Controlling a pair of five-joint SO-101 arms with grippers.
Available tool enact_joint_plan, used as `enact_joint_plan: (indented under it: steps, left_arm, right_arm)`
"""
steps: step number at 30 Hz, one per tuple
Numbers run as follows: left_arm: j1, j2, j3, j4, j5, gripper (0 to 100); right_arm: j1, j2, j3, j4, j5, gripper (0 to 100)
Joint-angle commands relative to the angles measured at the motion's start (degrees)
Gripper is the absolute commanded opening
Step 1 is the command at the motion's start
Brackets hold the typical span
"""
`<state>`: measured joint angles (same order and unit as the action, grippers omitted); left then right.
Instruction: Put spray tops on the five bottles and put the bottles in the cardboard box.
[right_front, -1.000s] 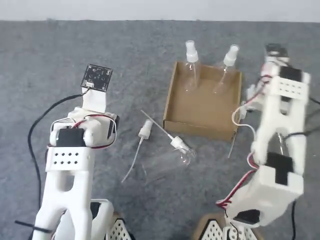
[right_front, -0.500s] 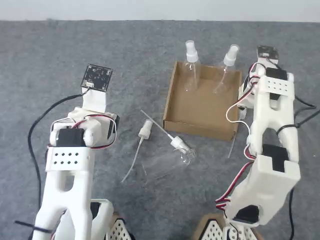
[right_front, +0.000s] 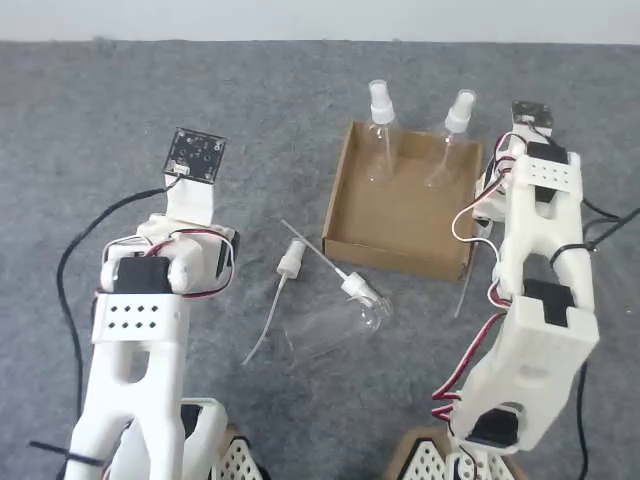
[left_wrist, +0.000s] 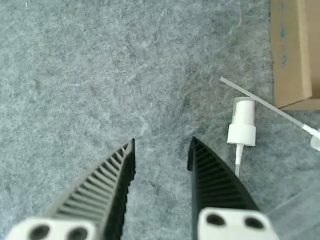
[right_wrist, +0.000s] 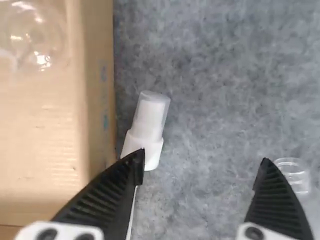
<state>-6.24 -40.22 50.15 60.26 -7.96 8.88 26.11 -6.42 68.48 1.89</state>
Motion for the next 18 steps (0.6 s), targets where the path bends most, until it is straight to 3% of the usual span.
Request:
enact_joint_plan:
  steps: [1, 18]
  left_arm:
    - [0.4, -0.2, -0.3, -0.4, 0.3, 16]
    - [0.4, -0.2, -0.2, -0.4, 0.3, 16]
  right_arm:
    - [-0.4, -0.3, -3.5, -1.4, -0.9, 31.4]
    - [-2.9, 0.3, -5.4, -1.3, -4.0, 31.4]
